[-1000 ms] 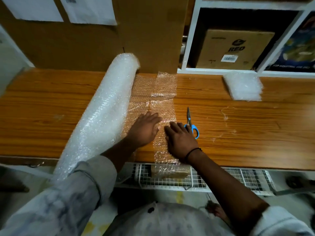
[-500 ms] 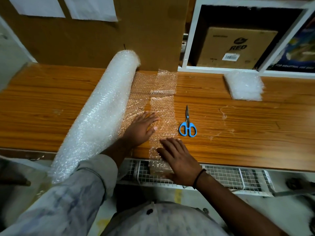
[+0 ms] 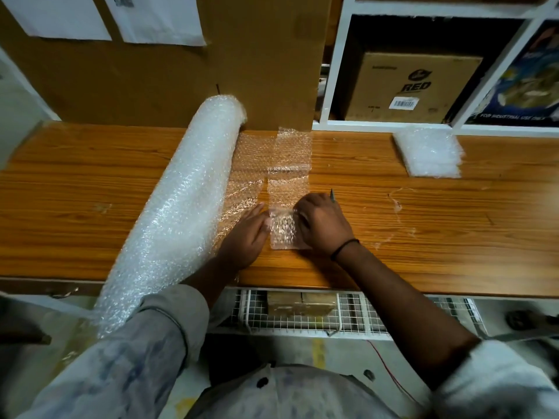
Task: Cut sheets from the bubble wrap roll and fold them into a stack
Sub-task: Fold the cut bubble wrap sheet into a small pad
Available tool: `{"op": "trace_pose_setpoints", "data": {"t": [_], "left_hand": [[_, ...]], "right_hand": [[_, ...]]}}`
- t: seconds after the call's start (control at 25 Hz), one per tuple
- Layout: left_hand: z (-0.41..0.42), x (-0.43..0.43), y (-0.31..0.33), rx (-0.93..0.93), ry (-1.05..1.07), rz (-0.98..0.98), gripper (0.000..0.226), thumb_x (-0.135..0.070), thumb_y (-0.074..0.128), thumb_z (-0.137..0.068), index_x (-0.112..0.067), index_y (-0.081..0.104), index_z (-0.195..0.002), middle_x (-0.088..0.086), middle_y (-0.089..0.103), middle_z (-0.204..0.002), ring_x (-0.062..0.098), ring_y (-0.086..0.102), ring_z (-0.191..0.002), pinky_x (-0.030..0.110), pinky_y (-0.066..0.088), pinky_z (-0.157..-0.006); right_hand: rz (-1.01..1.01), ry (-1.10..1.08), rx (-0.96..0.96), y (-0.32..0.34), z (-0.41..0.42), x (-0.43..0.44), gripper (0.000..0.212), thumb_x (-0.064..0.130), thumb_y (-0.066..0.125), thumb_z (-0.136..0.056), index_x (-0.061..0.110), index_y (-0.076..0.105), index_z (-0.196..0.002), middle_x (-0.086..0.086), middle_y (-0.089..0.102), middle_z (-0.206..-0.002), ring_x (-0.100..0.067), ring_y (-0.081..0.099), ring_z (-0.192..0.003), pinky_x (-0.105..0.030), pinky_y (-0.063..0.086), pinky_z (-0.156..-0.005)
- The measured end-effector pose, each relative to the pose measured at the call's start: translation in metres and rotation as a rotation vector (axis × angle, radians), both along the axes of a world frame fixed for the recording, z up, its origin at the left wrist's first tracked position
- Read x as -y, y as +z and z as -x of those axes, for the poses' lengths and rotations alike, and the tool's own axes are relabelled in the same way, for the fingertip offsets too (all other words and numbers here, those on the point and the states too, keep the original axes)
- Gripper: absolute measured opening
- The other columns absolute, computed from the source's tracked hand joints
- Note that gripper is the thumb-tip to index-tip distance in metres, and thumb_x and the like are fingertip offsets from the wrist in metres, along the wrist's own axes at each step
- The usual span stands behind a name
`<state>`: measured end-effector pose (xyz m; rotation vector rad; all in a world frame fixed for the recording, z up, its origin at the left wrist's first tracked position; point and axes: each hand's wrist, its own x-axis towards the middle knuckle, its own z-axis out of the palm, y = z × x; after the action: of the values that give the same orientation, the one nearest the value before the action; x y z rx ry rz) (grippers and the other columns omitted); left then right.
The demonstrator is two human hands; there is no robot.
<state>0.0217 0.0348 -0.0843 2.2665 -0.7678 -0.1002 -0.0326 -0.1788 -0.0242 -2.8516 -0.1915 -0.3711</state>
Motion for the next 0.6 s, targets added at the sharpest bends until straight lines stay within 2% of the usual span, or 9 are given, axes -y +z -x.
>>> {"op": "trace_pose_setpoints", "data": {"t": [0.12,0.24,0.32,0.4,0.48,0.6], "left_hand": [[0.003,0.000,0.001,-0.026,0.022,0.085,0.055,-0.045,0.028,-0.110,-0.020,0.035,-0.158,0.005,0.031,-0.167,0.019,0.024,-0.155,0.051,0.028,-0.124],[0.001,0.002,0.002,0.046,0.007,0.115,0.064,-0.047,0.037,-0.110,-0.019,0.017,-0.164,0.000,0.019,-0.171,0.012,0.017,-0.157,0.040,0.022,-0.128],[-0.003,0.003,-0.001,0.091,0.012,0.019,0.074,-0.049,0.046,-0.107,-0.020,0.011,-0.165,0.000,0.008,-0.173,0.014,0.010,-0.159,0.036,0.017,-0.127],[-0.006,0.003,-0.007,0.159,-0.014,-0.109,0.071,-0.052,0.047,-0.106,-0.025,0.017,-0.164,0.000,0.004,-0.173,0.020,0.007,-0.159,0.046,0.020,-0.127],[-0.011,0.002,-0.011,0.190,-0.044,-0.184,0.061,-0.054,0.043,-0.107,-0.032,0.027,-0.161,-0.001,0.004,-0.174,0.025,0.006,-0.159,0.053,0.020,-0.125],[-0.013,0.003,-0.014,0.191,-0.032,-0.218,0.056,-0.052,0.037,-0.108,-0.032,0.032,-0.160,-0.002,0.006,-0.173,0.026,0.004,-0.159,0.050,0.015,-0.125]], "right_hand": [[0.001,-0.102,-0.109,0.003,-0.045,0.001,0.022,0.025,0.058,-0.097,0.012,0.070,-0.109,-0.014,0.066,-0.115,-0.041,0.054,-0.113,-0.049,0.048,-0.086],[0.051,-0.134,-0.190,-0.004,-0.075,-0.003,0.024,0.024,0.056,-0.099,0.014,0.069,-0.117,-0.014,0.062,-0.125,-0.040,0.049,-0.121,-0.048,0.045,-0.093],[0.058,-0.148,-0.222,-0.011,-0.085,-0.004,0.028,0.028,0.055,-0.101,0.017,0.067,-0.123,-0.013,0.060,-0.132,-0.040,0.047,-0.126,-0.047,0.043,-0.097],[0.001,-0.178,-0.222,-0.017,-0.086,-0.004,0.033,0.030,0.056,-0.101,0.020,0.064,-0.131,-0.011,0.057,-0.139,-0.038,0.044,-0.130,-0.047,0.041,-0.102],[-0.063,-0.211,-0.131,-0.020,-0.074,-0.010,0.035,0.031,0.058,-0.101,0.019,0.062,-0.133,-0.010,0.057,-0.140,-0.036,0.044,-0.131,-0.047,0.040,-0.104],[-0.081,-0.153,0.029,-0.025,-0.034,-0.019,0.026,0.027,0.062,-0.095,0.014,0.069,-0.117,-0.010,0.065,-0.122,-0.035,0.051,-0.121,-0.048,0.045,-0.098]]}}
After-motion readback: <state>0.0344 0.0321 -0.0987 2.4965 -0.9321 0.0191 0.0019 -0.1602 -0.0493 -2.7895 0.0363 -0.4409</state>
